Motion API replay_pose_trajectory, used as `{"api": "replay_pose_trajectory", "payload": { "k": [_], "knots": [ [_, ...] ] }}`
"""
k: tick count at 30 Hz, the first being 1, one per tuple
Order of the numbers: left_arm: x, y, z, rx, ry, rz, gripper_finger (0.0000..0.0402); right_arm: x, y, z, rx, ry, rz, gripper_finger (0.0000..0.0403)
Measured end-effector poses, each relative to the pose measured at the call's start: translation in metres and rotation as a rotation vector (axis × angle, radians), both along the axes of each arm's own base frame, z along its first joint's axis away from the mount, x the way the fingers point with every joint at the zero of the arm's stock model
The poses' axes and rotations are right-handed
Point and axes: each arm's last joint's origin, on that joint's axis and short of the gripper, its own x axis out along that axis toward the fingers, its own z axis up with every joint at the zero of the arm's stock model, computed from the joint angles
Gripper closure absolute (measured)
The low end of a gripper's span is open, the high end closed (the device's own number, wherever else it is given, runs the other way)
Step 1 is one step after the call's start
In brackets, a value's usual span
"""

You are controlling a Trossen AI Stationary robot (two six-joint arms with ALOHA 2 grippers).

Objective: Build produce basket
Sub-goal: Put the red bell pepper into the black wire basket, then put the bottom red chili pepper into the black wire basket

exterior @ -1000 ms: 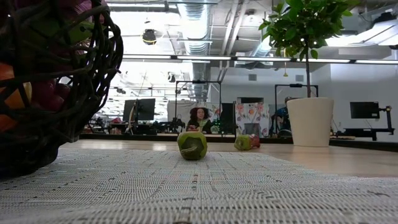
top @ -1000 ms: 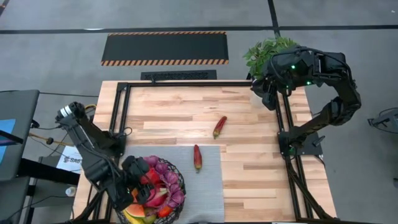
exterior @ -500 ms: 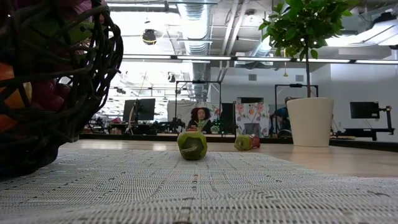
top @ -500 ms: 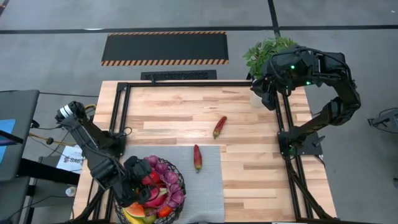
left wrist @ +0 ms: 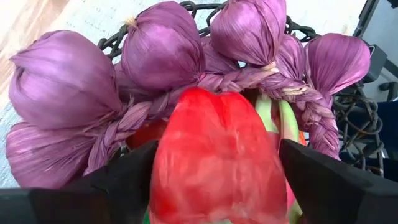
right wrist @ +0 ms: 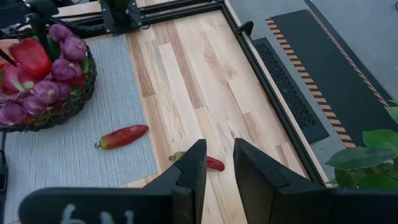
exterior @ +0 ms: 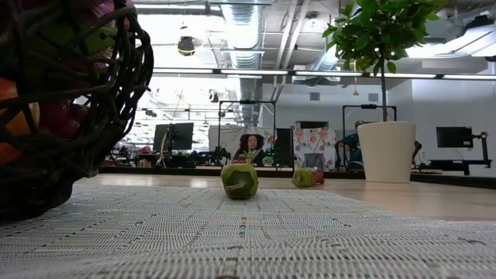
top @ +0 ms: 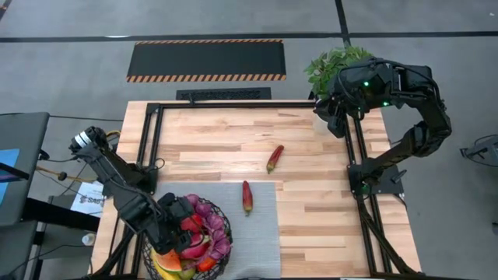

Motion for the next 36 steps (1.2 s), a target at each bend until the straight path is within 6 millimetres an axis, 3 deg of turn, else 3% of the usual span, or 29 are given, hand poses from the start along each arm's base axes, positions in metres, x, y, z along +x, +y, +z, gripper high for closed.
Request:
{"api": "replay_pose_trajectory", "payload": {
  "k": [7, 15, 19, 23, 30, 36],
  "knots": [
    [0.008, 0.005, 0.004, -0.025, 0.006, -0.004, 0.0070, 0.000, 0.000, 0.000, 0.000, 0.000, 0.000, 0.0298],
    [0.019, 0.023, 0.049, -0.092, -0.133, 0.026, 0.0069, 0.000, 0.000, 0.000, 0.000, 0.000, 0.000, 0.0298],
    [0.028, 0.040, 0.076, 0.028, -0.286, 0.030, 0.0069, 0.001, 0.000, -0.001, 0.000, -0.001, 0.000, 0.0298],
    [0.046, 0.068, 0.083, 0.232, -0.373, 0.094, 0.0069, 0.006, -0.001, -0.007, 0.006, 0.031, 0.000, 0.0298],
    [0.099, 0.118, 0.055, 0.332, -0.308, 0.304, 0.0069, 0.013, -0.003, -0.019, 0.019, 0.092, 0.000, 0.0298],
    [0.157, 0.127, 0.007, 0.247, -0.258, 0.321, 0.0069, 0.012, -0.002, -0.024, 0.042, 0.135, -0.014, 0.0298]
  ]
}}
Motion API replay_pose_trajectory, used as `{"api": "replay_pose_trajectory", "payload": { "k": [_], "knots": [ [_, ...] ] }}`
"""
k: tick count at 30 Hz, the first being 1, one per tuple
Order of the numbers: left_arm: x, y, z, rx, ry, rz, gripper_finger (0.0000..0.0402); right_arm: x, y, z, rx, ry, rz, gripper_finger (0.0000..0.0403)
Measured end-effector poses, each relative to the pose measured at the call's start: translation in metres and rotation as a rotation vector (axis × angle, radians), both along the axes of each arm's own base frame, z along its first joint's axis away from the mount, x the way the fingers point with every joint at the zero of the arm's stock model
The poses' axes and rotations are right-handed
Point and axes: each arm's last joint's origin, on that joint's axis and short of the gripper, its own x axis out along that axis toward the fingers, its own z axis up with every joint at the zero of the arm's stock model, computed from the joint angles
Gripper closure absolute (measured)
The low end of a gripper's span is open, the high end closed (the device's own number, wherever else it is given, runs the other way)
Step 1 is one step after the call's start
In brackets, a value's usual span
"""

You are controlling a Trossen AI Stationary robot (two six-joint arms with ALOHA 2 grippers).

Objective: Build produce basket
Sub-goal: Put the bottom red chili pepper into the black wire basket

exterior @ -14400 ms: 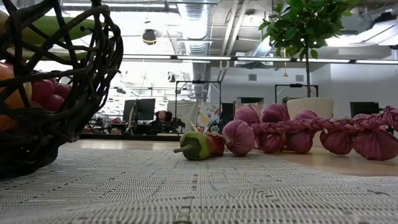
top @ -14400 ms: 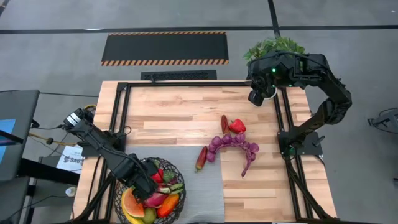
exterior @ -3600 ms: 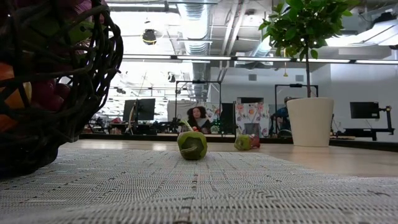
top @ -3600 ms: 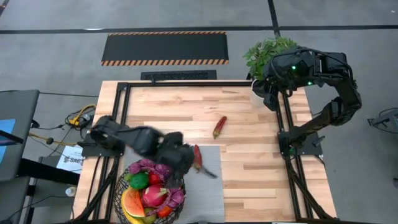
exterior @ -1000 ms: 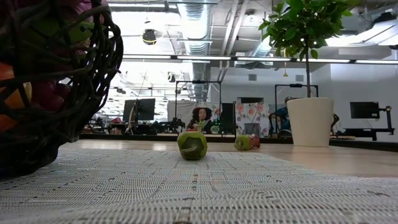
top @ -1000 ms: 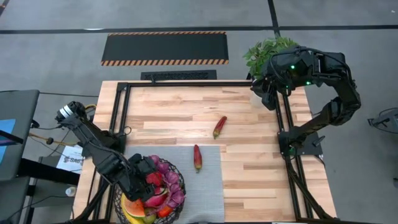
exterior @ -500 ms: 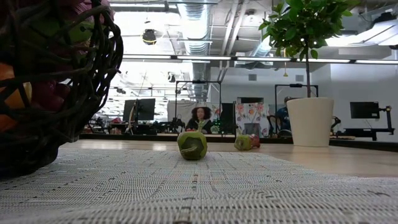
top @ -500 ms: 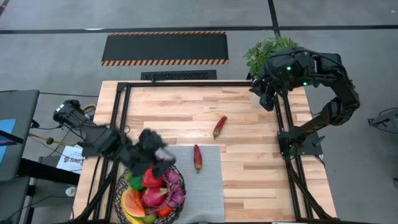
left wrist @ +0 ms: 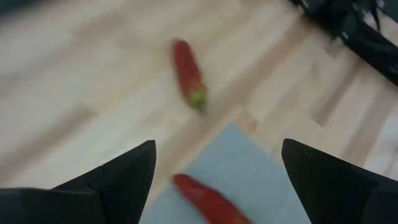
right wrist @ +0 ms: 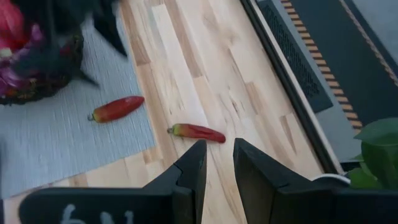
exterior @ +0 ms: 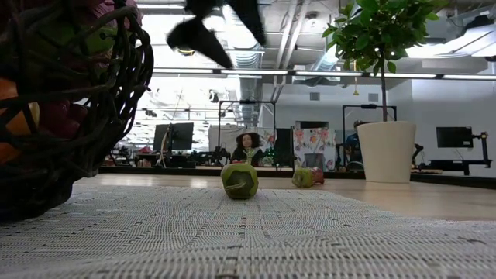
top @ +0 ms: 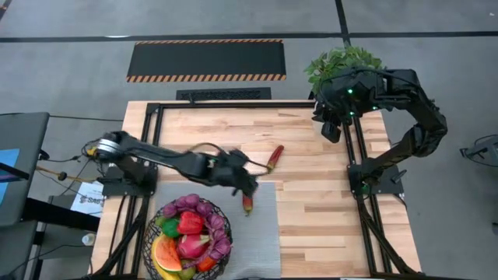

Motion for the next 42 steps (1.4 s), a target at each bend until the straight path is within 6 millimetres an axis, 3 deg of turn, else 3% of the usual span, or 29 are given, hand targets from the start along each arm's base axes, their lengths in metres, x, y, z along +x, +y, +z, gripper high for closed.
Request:
{"api": "replay_pose_trajectory", "payload": {
  "k": [7, 13, 20, 29, 36, 42],
  "knots": [
    [0.048, -0.008, -0.066, -0.227, 0.150, -0.021, 0.0070, 0.000, 0.002, 0.000, 0.023, -0.008, -0.016, 0.0298],
    [0.072, -0.017, -0.094, -0.395, 0.272, 0.122, 0.0070, -0.001, 0.002, 0.000, 0.023, -0.008, -0.016, 0.0298],
    [0.083, -0.020, -0.096, -0.408, 0.352, 0.271, 0.0070, -0.001, 0.002, 0.000, -0.024, 0.010, 0.045, 0.0298],
    [0.078, -0.024, -0.097, -0.429, 0.349, 0.393, 0.0070, 0.000, 0.002, 0.000, -0.071, 0.028, 0.104, 0.0298],
    [0.089, -0.030, -0.130, -0.485, 0.401, 0.391, 0.0070, 0.000, 0.002, 0.000, -0.085, 0.034, 0.121, 0.0298],
    [0.087, -0.032, -0.132, -0.469, 0.405, 0.414, 0.0082, -0.001, 0.002, 0.000, -0.089, 0.035, 0.127, 0.0298]
  ]
}}
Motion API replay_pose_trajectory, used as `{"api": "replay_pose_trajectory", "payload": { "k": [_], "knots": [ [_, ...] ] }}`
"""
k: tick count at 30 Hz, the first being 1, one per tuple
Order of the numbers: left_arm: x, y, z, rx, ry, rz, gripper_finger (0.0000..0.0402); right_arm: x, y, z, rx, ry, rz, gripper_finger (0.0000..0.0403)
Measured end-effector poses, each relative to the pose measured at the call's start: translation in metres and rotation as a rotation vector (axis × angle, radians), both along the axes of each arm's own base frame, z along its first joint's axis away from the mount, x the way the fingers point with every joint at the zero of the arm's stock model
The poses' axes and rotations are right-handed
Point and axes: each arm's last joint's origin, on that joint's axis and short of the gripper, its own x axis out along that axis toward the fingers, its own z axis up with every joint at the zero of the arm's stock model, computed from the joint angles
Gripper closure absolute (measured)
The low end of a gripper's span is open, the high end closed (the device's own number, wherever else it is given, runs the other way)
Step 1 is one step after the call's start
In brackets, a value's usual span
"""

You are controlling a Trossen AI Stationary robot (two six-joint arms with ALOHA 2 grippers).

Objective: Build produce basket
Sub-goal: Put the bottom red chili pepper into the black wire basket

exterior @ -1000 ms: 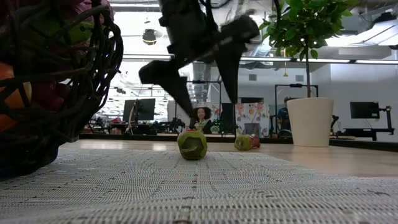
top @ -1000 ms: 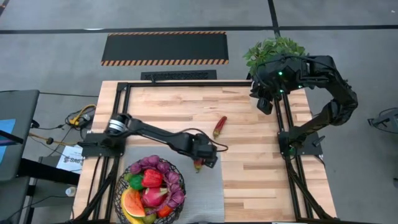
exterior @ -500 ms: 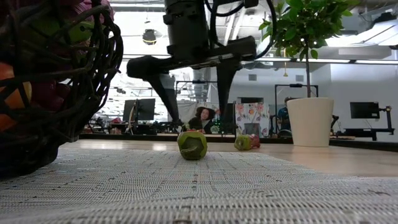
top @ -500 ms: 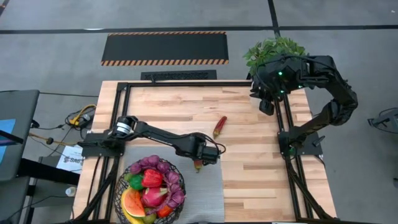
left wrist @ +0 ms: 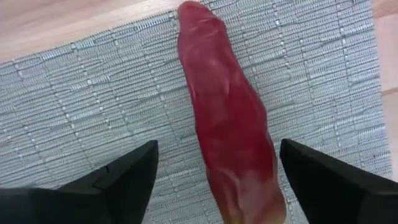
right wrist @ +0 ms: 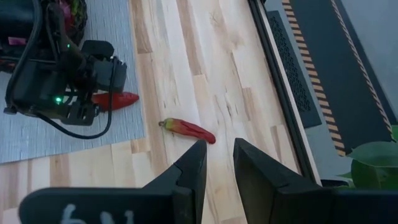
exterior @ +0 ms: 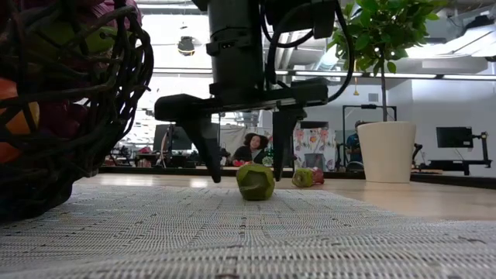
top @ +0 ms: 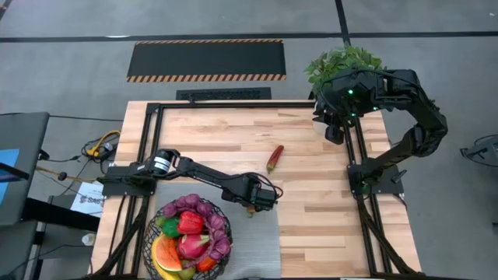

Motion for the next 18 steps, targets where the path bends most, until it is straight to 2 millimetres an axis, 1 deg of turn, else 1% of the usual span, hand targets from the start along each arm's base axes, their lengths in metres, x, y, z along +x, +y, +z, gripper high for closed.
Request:
{"api": "replay_pose_trajectory", "payload": {
  "k": [3, 12, 18],
  "knots": [
    [-0.0003, 0.0001, 0.0000, 0.002, 0.003, 0.000, 0.0113, 0.0000, 0.0000, 0.0000, 0.000, 0.000, 0.000, 0.0298],
    [0.0032, -0.0009, -0.0026, 0.022, -0.020, -0.052, 0.0236, 0.0000, 0.0000, 0.0000, 0.001, 0.000, -0.001, 0.0298],
    [0.0069, -0.0017, -0.0020, 0.034, -0.056, -0.097, 0.0295, 0.0000, 0.0000, 0.0000, 0.005, -0.002, -0.006, 0.0298]
  ]
}}
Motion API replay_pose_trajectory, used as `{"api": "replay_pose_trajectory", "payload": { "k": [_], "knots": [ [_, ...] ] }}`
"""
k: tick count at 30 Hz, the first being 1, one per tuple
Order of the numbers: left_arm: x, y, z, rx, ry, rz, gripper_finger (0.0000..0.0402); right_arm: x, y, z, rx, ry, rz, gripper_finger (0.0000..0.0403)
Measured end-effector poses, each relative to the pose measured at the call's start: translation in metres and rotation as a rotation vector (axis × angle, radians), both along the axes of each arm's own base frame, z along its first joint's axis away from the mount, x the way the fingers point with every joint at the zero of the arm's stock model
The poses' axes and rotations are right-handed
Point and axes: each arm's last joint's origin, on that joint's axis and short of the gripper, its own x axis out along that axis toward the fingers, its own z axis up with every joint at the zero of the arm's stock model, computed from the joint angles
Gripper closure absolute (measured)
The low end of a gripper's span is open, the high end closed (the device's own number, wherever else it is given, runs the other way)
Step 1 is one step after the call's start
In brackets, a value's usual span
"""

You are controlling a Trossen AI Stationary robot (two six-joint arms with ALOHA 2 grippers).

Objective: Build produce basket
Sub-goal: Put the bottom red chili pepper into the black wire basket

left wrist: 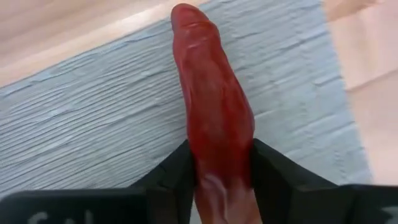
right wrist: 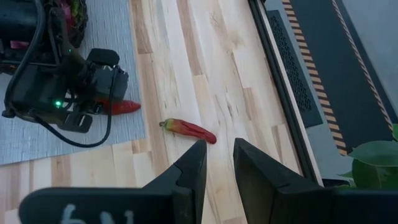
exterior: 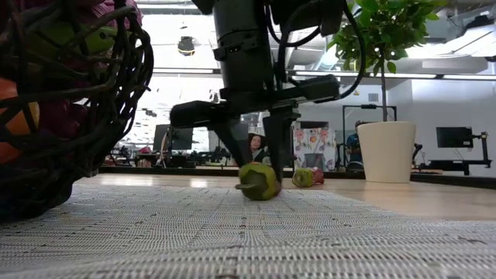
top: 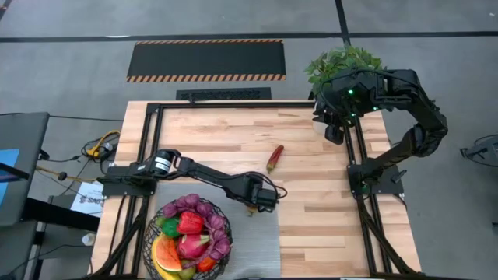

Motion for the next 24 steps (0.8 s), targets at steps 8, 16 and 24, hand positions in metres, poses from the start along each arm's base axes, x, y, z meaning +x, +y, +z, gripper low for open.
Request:
{"api": "replay_pose_trajectory", "payload": {
  "k": [8, 16, 24],
  "knots": [
    [0.011, -0.003, 0.024, -0.008, -0.067, -0.098, 0.0299, 0.000, 0.000, 0.000, 0.000, 0.000, 0.000, 0.0298],
    [0.008, -0.012, 0.099, 0.035, -0.056, -0.289, 0.0294, 0.000, 0.000, 0.000, -0.005, 0.002, 0.006, 0.0298],
    [-0.034, -0.048, 0.160, -0.040, -0.030, -0.418, 0.0293, 0.000, 0.000, 0.000, -0.007, 0.003, 0.008, 0.0298]
  ]
}}
